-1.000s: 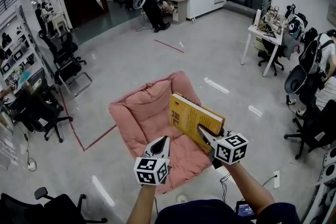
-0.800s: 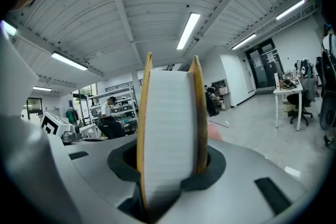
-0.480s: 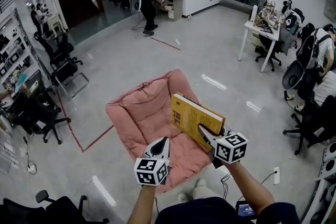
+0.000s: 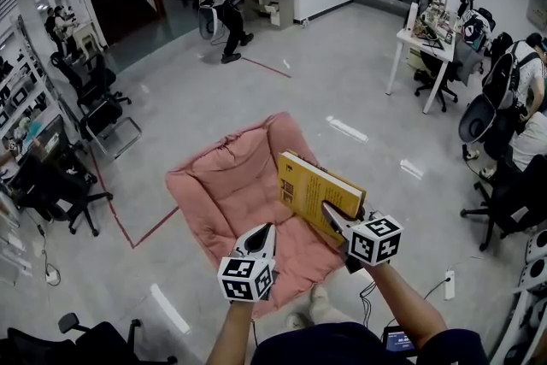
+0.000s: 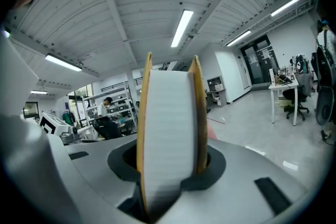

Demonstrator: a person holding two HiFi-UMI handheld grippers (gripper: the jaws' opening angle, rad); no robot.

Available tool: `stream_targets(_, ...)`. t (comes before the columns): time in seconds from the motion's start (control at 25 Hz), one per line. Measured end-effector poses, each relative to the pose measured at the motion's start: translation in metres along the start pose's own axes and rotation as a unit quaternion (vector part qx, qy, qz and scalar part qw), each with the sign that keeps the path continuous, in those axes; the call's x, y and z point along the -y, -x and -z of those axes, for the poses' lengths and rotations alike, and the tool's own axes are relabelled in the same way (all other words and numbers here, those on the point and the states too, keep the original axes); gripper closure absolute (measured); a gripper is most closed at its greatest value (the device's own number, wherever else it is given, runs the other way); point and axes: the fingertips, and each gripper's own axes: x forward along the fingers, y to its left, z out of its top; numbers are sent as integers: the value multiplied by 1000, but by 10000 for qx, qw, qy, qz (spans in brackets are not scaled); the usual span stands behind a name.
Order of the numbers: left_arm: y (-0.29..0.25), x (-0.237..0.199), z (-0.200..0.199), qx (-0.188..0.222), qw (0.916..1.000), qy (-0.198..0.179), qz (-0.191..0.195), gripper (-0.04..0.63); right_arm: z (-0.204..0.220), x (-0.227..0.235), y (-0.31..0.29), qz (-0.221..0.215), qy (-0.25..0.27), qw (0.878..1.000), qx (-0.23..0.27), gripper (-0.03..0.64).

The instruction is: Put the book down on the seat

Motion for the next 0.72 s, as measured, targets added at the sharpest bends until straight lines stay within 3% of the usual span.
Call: stream_targets(0.72, -66, -13, -5, -161, 9996, 40, -228, 591, -2, 57, -49, -184, -48, 9993, -307, 460)
